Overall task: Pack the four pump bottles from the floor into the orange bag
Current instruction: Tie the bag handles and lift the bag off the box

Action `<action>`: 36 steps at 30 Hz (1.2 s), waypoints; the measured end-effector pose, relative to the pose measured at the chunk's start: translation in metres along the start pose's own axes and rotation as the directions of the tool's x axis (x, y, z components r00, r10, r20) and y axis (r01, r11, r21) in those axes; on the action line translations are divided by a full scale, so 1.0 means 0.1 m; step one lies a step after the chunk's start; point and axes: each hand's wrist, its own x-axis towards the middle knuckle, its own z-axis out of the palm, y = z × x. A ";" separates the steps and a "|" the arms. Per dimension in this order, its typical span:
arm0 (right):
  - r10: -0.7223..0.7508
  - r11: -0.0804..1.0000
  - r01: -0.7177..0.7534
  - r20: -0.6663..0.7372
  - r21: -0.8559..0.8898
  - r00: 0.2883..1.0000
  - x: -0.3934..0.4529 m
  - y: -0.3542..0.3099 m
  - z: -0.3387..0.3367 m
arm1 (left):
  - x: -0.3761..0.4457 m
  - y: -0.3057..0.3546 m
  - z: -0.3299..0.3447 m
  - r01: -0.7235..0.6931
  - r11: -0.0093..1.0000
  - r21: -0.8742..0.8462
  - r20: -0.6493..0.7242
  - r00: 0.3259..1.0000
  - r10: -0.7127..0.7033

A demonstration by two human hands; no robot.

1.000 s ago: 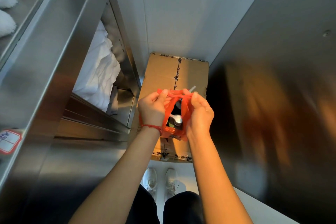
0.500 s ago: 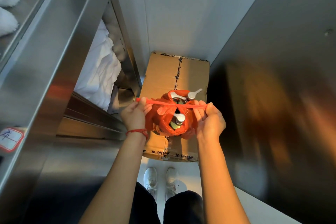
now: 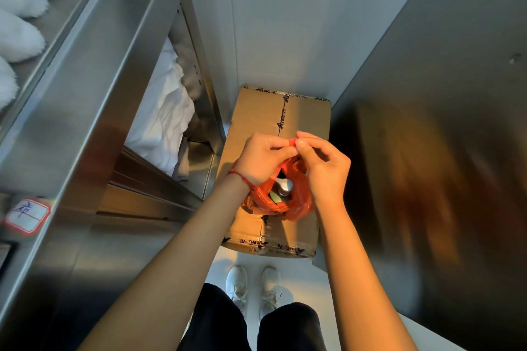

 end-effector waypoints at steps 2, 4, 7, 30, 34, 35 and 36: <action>0.003 1.000 -0.004 0.053 0.011 0.999 0.04 0.01 -0.04 | 0.01 0.01 0.01 0.000 0.999 -0.051 -0.041 0.999 -0.003; 0.052 0.994 -0.064 0.135 0.089 0.989 0.07 0.07 -0.09 | 0.02 0.03 0.02 -0.016 0.997 -0.070 -0.104 0.995 0.009; 0.133 0.983 -0.162 0.274 0.087 0.953 0.03 0.21 -0.09 | 0.01 0.05 0.04 -0.013 0.997 -0.081 -0.149 0.989 0.001; 0.160 0.986 -0.167 0.212 0.015 0.964 -0.45 -0.13 -0.12 | -0.85 -0.19 -0.17 -0.046 0.903 0.427 -0.378 0.898 0.224; 0.182 0.980 -0.199 0.278 0.031 0.943 -0.58 -0.17 -0.23 | -1.19 -0.26 -0.07 0.011 0.893 0.450 -0.447 0.868 0.215; 0.194 0.977 -0.213 0.296 0.032 0.935 -0.61 -0.18 -0.26 | -1.28 -0.28 -0.02 0.032 0.883 0.469 -0.459 0.862 0.213; 0.199 0.975 -0.221 0.314 0.035 0.928 -0.65 -0.19 -0.30 | -1.37 -0.28 0.03 0.050 0.872 0.487 -0.475 0.853 0.216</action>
